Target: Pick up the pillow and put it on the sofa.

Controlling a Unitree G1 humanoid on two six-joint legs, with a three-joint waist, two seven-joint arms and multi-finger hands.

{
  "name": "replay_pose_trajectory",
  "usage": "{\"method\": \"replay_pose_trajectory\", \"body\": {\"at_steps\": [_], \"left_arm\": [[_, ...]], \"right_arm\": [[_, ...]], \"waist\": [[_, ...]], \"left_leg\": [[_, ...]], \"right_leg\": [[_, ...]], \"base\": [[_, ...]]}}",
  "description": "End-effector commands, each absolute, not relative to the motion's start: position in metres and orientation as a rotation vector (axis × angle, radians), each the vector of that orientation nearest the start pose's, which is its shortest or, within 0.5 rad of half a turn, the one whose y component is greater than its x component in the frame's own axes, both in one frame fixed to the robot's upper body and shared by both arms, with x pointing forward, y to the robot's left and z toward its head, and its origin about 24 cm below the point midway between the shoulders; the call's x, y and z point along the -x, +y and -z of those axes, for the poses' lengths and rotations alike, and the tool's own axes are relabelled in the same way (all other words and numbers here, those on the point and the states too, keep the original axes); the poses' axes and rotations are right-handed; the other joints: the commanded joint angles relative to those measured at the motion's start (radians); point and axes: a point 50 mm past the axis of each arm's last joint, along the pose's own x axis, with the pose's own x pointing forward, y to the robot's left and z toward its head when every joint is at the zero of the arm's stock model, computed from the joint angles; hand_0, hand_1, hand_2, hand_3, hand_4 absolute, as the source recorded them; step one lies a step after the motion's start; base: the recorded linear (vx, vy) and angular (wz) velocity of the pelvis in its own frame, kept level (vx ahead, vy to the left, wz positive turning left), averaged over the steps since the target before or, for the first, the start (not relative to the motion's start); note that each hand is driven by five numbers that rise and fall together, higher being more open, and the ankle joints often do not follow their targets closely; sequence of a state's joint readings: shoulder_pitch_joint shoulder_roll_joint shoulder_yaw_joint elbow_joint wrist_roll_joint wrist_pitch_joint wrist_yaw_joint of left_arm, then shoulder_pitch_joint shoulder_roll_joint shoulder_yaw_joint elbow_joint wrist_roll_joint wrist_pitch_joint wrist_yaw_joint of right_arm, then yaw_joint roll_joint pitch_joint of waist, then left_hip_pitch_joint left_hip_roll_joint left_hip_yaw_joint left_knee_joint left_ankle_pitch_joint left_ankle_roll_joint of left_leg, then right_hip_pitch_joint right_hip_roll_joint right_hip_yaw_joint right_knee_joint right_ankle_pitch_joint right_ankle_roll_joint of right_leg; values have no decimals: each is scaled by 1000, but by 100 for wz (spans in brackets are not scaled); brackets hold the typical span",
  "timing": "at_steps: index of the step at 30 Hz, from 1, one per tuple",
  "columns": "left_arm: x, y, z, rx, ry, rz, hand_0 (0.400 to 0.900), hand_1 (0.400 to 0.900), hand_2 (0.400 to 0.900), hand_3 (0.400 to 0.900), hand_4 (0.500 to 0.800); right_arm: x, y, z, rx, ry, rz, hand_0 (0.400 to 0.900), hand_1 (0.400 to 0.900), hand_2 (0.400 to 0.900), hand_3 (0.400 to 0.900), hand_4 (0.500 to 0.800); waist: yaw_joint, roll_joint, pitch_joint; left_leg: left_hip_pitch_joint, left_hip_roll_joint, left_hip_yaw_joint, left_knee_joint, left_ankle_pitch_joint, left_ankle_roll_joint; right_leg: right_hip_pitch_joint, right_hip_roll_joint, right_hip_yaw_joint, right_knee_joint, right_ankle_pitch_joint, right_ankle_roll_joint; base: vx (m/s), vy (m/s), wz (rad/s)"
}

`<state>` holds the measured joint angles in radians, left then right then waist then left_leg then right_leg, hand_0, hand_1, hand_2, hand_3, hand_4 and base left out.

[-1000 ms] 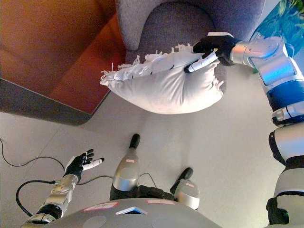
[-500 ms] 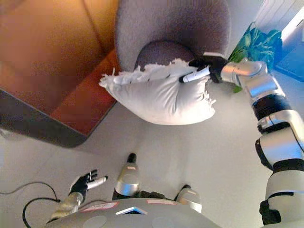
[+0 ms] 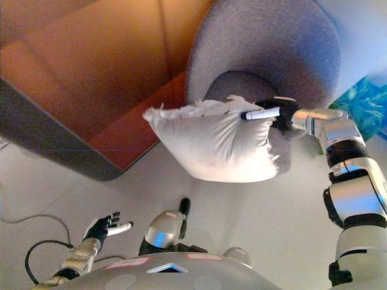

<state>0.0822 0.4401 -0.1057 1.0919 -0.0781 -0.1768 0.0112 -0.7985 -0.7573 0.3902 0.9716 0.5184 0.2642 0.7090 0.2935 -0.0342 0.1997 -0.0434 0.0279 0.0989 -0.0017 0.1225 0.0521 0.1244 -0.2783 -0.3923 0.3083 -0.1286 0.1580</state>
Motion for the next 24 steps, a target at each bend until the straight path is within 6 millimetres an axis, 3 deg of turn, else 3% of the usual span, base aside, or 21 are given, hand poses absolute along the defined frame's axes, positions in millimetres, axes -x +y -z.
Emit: {"method": "replay_pose_trajectory", "body": {"at_steps": [1, 2, 4, 6, 8, 13, 20, 22, 23, 24], "left_arm": [[-113, 327, 110, -498, 948, -173, 900, 900, 900, 900, 800], [-115, 333, 106, -495, 938, -202, 900, 900, 900, 900, 800], [-116, 340, 102, -482, 934, -250, 900, 900, 900, 900, 800], [-109, 342, 103, -487, 942, -277, 900, 900, 900, 900, 800], [-91, 347, 105, -505, 973, -314, 900, 900, 900, 900, 800], [-72, 348, 108, -494, 994, -327, 900, 900, 900, 900, 800], [-73, 344, 108, -468, 946, -312, 900, 900, 900, 900, 800], [-75, 347, 105, -456, 931, -325, 900, 900, 900, 900, 800], [-77, 347, 104, -451, 921, -329, 900, 900, 900, 900, 800], [-78, 347, 104, -445, 912, -333, 900, 900, 900, 900, 800]], "right_arm": [[-362, -330, -219, 55, 82, -266, 400, 400, 400, 400, 500], [-362, -334, -224, 55, 70, -235, 400, 400, 400, 400, 500], [-365, -335, -236, 33, 37, -189, 400, 400, 400, 400, 500], [-361, -345, -239, -2, 25, -123, 400, 400, 400, 400, 500], [-347, -370, -231, -55, 47, -17, 400, 400, 400, 400, 500], [-332, -394, -228, -51, 107, 77, 400, 400, 400, 400, 500], [-332, -398, -242, -12, 80, 137, 400, 400, 400, 400, 500], [-327, -409, -247, 67, 99, 284, 400, 400, 400, 400, 500], [-324, -414, -249, 84, 102, 348, 900, 900, 900, 900, 800], [-322, -417, -251, 104, 122, 378, 900, 900, 900, 900, 800]], "waist": [[-29, -30, -93], [-34, -33, -82], [-32, -35, -64], [-25, -36, -56], [-12, -44, -60], [19, -37, -55], [29, 33, -3], [28, 63, 11], [27, 75, 17], [26, 87, 22]], "left_leg": [[23, 46, -48, -58, -25, -128], [24, 59, -63, -63, -41, -137], [15, 81, -72, -67, -65, -140], [-5, 96, -85, -55, -66, -140], [-27, 109, -118, -33, -57, -143], [-56, 155, -143, -64, -1, -189], [-114, 215, -188, -17, 30, -231], [-125, 216, -199, -14, 36, -234], [-128, 214, -205, -15, 37, -234], [-130, 210, -212, -17, 37, -233]], "right_leg": [[-137, -29, 41, -257, 331, 27], [-180, -58, 53, -291, 389, 44], [-216, -67, 61, -307, 408, 56], [-201, -52, 76, -303, 366, 51], [-150, -20, 87, -305, 315, 47], [-89, 47, 71, -331, 225, 36], [-132, 44, 49, -242, 151, -3], [-151, 40, 41, -211, 136, -9], [-160, 39, 39, -199, 129, -11], [-171, 37, 38, -184, 122, -13]], "base": [[101, -466, 70], [82, -510, 59], [26, -354, 26], [138, -301, 38], [292, -348, 49], [122, -211, 16], [20, -106, 12], [-29, -57, 13], [-57, -31, 14], [-64, -18, 15]]}}
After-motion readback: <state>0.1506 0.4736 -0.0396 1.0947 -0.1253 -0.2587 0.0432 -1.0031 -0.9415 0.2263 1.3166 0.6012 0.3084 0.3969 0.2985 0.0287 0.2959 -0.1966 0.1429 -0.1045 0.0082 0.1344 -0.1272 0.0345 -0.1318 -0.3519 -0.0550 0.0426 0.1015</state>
